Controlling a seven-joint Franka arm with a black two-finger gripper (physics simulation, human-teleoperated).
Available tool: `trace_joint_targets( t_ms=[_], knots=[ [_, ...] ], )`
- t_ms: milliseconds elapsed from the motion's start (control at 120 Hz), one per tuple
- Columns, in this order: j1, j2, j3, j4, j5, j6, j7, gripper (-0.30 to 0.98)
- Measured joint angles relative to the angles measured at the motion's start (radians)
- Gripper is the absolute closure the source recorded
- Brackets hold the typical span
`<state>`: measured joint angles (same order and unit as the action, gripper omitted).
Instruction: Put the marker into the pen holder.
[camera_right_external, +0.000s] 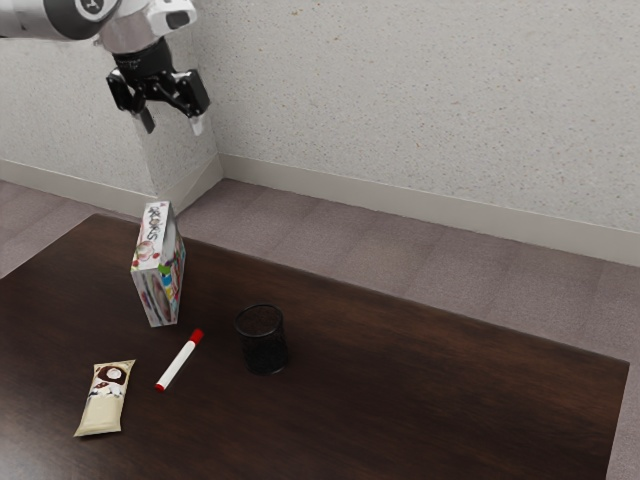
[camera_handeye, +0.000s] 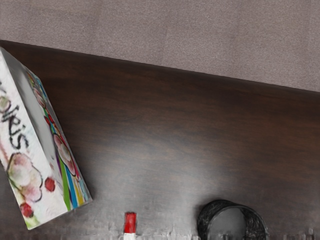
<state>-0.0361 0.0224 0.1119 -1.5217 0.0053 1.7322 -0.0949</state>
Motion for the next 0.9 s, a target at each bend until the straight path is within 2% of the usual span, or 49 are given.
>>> trace_joint_targets(
  t_ms=[133,233,342,583,900],
  knots=[
    [0.0,-0.01,-0.01,-0.011,0.008,-0.085,0.006,0.02],
    [-0.008,-0.012,-0.009,-0.128,0.009,-0.093,0.01,0.01],
    [-0.016,-0.005,-0.007,-0.296,0.009,-0.044,0.012,0.01],
    [-0.009,0.03,-0.003,-0.542,0.011,0.135,0.011,0.0],
    [0.03,0.107,0.001,-0.638,0.008,0.349,0.013,0.0]
  ],
)
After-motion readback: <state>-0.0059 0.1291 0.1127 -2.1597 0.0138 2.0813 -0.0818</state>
